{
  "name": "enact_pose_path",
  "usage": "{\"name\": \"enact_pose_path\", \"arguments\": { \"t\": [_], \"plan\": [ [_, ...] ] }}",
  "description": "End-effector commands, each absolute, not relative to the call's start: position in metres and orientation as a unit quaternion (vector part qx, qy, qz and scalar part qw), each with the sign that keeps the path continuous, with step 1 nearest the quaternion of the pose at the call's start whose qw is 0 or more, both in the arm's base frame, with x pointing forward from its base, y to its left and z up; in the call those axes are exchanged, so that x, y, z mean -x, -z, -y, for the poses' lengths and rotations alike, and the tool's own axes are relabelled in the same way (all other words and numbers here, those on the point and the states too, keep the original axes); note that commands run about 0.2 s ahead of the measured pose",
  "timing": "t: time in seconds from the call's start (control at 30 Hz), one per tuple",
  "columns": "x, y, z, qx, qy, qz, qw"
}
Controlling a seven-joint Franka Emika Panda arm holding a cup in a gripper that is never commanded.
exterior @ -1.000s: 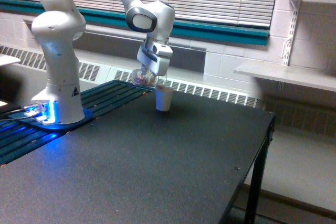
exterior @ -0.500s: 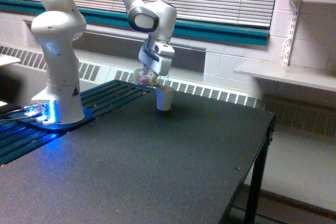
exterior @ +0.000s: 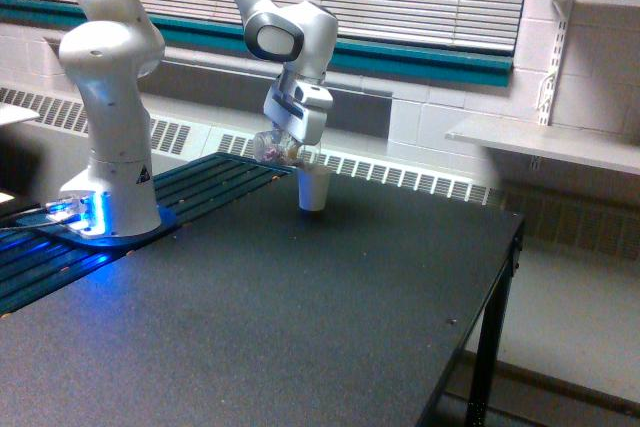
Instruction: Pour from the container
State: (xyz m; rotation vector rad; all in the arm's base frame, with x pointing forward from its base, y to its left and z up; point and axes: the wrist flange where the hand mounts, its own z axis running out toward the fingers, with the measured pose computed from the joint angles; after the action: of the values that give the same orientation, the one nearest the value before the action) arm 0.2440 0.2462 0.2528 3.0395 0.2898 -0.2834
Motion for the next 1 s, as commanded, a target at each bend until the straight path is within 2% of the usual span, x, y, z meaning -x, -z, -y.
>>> {"name": "enact_pose_path", "arguments": {
  "t": [0.03,1.0],
  "plan": [
    [-0.245,-0.254,-0.247,-0.988,0.098,-0.108,0.042],
    [-0.247,-0.259,-0.254,-0.988,0.098,-0.11,0.041]
  ]
}}
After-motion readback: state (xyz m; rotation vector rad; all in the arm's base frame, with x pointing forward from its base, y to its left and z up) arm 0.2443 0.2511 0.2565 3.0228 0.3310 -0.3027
